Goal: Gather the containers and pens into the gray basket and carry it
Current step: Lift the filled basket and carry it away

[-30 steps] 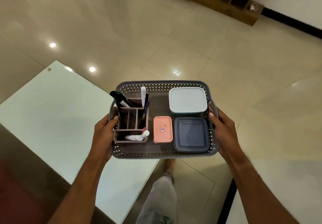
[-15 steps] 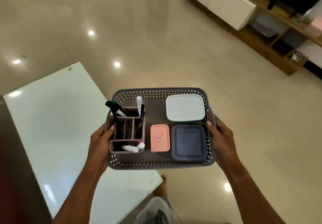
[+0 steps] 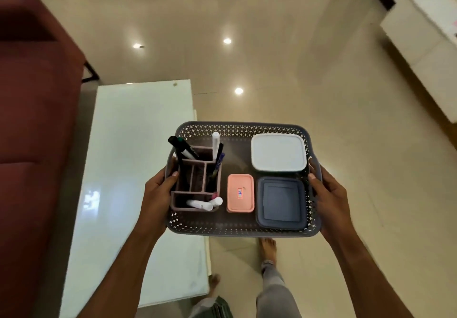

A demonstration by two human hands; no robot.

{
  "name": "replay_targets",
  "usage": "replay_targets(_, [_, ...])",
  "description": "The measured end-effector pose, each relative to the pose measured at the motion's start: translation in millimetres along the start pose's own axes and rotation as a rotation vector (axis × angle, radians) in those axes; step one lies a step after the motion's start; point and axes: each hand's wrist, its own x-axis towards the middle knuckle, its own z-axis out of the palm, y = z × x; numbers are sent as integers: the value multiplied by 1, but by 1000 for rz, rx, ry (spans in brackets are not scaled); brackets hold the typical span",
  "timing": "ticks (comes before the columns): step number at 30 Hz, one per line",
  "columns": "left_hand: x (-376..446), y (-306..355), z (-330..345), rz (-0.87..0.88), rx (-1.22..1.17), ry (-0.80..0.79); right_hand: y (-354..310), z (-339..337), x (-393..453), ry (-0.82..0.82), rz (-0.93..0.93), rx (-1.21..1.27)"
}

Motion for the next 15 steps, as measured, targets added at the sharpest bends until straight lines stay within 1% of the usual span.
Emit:
replay_targets(3, [-3,-9,12,2,-63,155,-2,3,47,-156,-21,-49])
replay_targets(7, [-19,-27,26,-2,-156,319,-8,11,99,-324,17,-114])
replay_targets(15, [-60,-60,62,35,-301,637,-22,44,156,-641,37,-219])
